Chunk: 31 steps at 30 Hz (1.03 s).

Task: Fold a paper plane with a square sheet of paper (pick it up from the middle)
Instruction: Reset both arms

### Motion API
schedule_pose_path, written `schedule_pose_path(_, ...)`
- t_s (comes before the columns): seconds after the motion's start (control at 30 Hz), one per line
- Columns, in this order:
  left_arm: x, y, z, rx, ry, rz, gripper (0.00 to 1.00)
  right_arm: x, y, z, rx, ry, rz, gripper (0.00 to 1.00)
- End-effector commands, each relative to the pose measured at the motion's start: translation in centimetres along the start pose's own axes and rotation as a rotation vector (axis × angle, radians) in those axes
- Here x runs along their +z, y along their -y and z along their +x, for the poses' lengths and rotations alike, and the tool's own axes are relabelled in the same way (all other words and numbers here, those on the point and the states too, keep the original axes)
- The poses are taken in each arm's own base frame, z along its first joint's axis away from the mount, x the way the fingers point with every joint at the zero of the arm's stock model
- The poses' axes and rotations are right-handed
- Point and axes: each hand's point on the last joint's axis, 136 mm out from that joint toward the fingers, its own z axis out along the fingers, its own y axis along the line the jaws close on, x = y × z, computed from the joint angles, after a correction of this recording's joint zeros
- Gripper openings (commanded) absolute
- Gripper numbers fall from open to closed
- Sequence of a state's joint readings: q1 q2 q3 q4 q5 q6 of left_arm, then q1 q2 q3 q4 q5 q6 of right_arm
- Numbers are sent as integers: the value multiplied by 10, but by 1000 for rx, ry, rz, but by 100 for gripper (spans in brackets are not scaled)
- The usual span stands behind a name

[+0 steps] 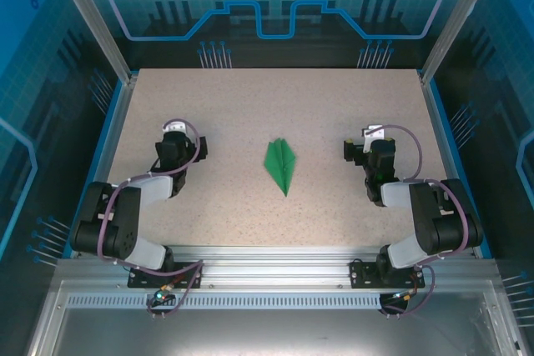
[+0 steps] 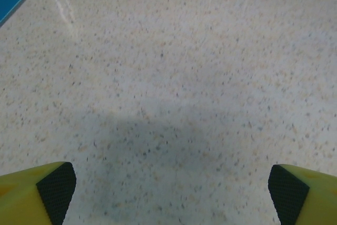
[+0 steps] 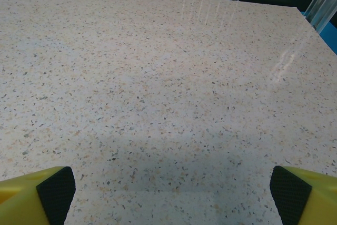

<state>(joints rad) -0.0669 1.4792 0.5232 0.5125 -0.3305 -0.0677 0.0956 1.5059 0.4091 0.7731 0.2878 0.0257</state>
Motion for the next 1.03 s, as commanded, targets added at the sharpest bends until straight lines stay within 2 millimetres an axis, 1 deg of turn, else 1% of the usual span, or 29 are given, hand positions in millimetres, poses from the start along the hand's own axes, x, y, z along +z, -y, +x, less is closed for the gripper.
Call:
schedule_pose_path(0.0,-3,7,-10,2,102,97,98,-2,-1,-7,16,33,7,99)
schedule_pose_path(0.03,-5,11,-4,9,115,127,99,-2,-1,-7,16,33,7,99)
schedule_pose_path(0.07,-7,12,0,19,167,148,98,-2,-1,-7,15,33,6,99)
schedule_pose_path(0.1,-10,12,-3,10,192,156,98,-2,-1,-7,17,32,6,99)
schedule_pose_path(0.17,-3,2,-1,-22,133,110,99,-2,0,-6,17,31,8,99)
schedule_pose_path(0.3,-4,1,-1,-21,141,102,99,-2,-1,-7,16,34,7,99)
schedule_pose_path(0.43,-4,4,-1,-11,138,116,99,-2,0,-7,17,33,9,99)
schedule_pose_path(0.53,-4,11,-1,12,131,142,98,-2,0,-7,16,34,8,99)
schedule_pose_path(1.0,-3,12,-1,7,127,154,98,-2,-1,-7,16,34,7,99)
